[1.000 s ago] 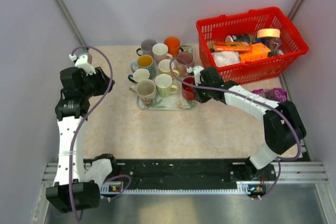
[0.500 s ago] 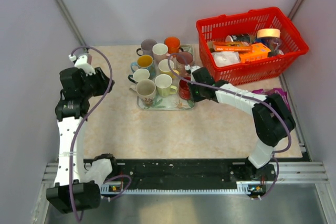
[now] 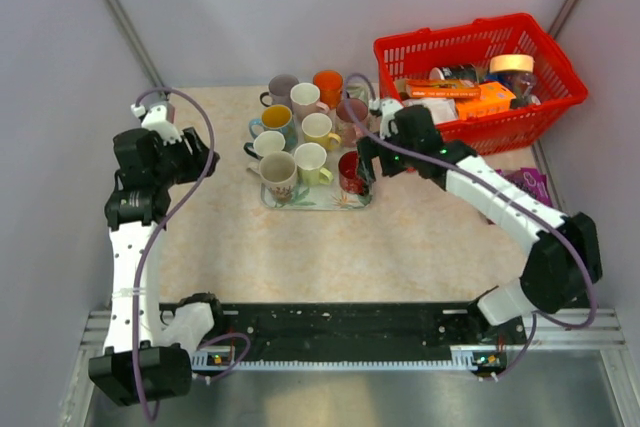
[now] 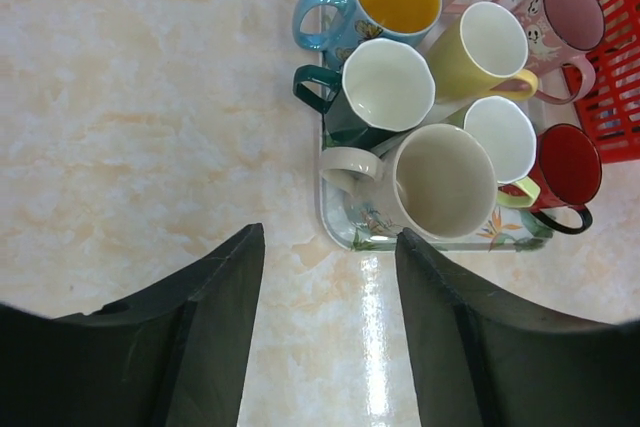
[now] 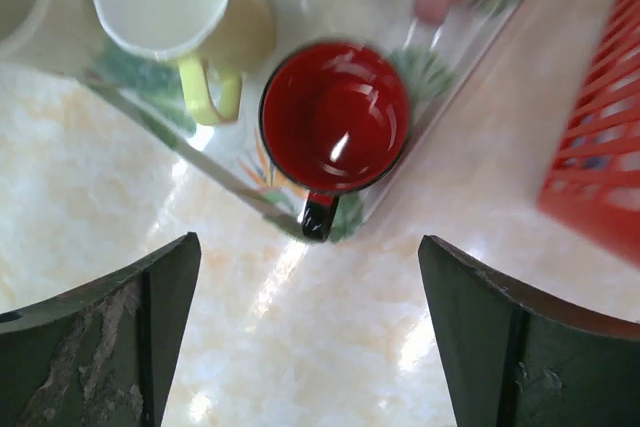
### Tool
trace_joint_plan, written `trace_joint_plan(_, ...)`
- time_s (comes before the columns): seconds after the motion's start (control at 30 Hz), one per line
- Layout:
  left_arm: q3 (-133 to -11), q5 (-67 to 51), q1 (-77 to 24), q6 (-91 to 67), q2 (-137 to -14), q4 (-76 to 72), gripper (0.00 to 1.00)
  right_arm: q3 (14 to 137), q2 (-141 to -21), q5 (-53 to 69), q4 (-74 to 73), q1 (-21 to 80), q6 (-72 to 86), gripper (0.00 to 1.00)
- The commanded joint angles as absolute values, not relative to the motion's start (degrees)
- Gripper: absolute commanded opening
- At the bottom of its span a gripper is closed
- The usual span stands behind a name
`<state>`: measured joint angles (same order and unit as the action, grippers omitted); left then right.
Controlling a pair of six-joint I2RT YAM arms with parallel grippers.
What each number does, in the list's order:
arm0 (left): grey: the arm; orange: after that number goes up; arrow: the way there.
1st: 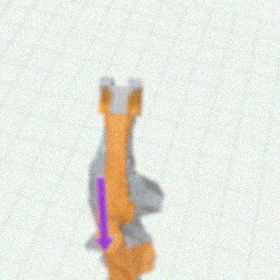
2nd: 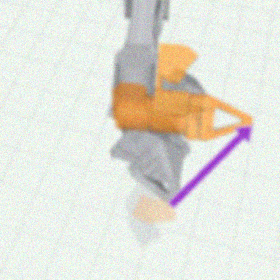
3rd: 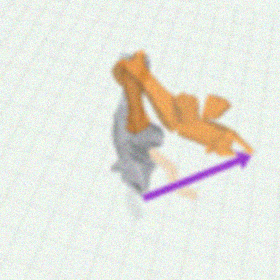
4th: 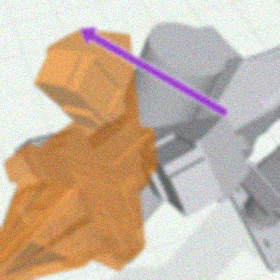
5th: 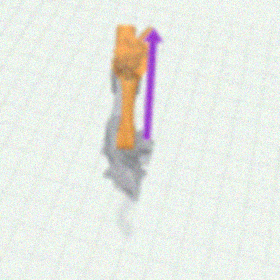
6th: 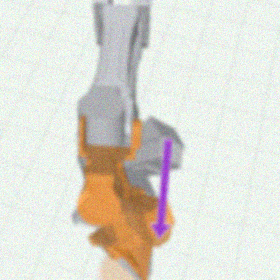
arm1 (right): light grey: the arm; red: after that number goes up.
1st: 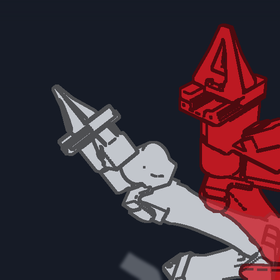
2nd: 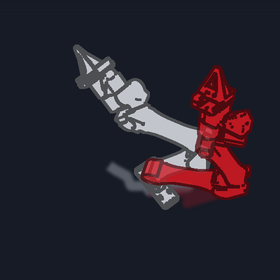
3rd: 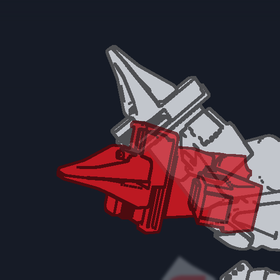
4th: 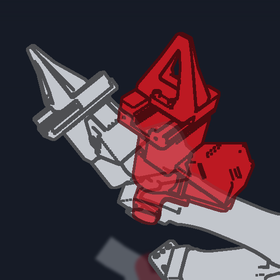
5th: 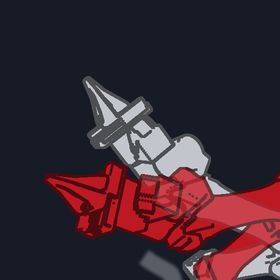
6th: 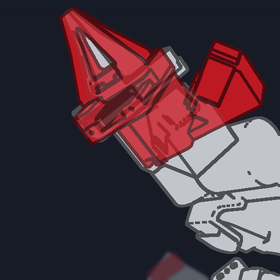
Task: Turn the mug right side up
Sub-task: Pick up the cup from the tray, then reset both arms
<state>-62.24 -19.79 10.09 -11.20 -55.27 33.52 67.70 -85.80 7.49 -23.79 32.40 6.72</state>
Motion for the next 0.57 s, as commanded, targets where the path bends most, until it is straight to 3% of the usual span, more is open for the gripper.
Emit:
trace_joint_plan(0.0, -63.7, -17.4, 10.5, -8.6, -56.9, 32.7, 0.64, 77.9, -80.3, 5.5, -29.2, 29.8, 3.3, 0.93)
trace_joint_plan(0.17, -67.4, -15.1, 10.5, -5.5, -62.7, 33.8, 0.69, 89.6, -82.8, -11.6, -34.4, 29.9, 5.8, 0.99)
trace_joint_plan(0.23, -70.0, -15.3, 10.5, -4.2, -65.2, 34.7, 0.93, 92.3, -83.4, -15.6, -34.4, 29.9, 5.0, 0.99)
trace_joint_plan(0.27, -71.3, -15.4, 10.4, -4.0, -66.5, 35.2, 0.99, 93.0, -83.4, -17.0, -34.0, 29.9, 4.5, 0.99)
trace_joint_plan(0.53, -77.9, -17.4, 10.5, -5.5, -72.4, 36.0, 0.99, 90.8, -83.7, -20.4, -31.2, 29.8, 6.3, 0.99)
